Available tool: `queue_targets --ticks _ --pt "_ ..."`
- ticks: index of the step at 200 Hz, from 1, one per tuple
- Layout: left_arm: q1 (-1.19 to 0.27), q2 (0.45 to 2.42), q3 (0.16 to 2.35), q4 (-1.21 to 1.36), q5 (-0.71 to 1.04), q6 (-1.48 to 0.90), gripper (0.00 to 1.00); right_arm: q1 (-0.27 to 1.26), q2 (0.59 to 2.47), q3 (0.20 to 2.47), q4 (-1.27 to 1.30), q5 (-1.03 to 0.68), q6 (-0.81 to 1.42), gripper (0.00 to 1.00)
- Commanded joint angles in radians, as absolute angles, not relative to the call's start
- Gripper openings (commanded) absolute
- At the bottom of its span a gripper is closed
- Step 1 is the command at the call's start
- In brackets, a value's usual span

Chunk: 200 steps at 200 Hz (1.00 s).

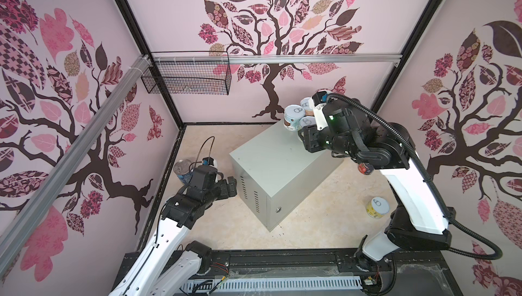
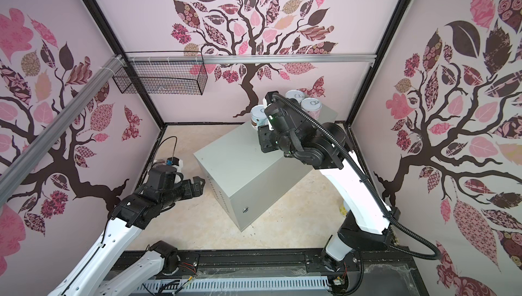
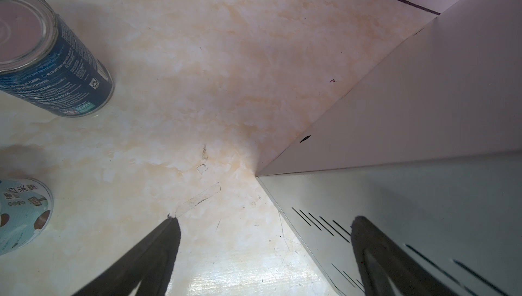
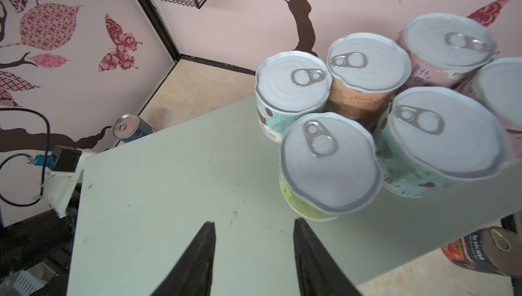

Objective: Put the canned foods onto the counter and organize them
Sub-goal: 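Lower the green-labelled can onto the box top beside the grouped cans, then open the right gripper and withdraw it from the placed can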

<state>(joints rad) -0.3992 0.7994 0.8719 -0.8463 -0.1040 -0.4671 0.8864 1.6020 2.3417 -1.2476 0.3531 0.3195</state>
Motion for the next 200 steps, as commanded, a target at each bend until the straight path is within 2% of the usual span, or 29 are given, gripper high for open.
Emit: queue_targets --ticks 1,108,200 --pt "-0.395 0.786 0.848 -0.828 -0.109 -0.463 0.98 0.9 1.634 2.35 -1.225 0.352 0.338 0.38" --pt "-0.395 0.785 0.846 -0.827 -0.104 -0.461 0.98 0.886 1.672 2.236 -1.138 0.416 0.311 0.35" --pt "-0.391 0.794 0.845 -0.823 -0.095 -0.46 0.98 0.786 1.664 2.19 -1.111 0.345 0.301 0.35"
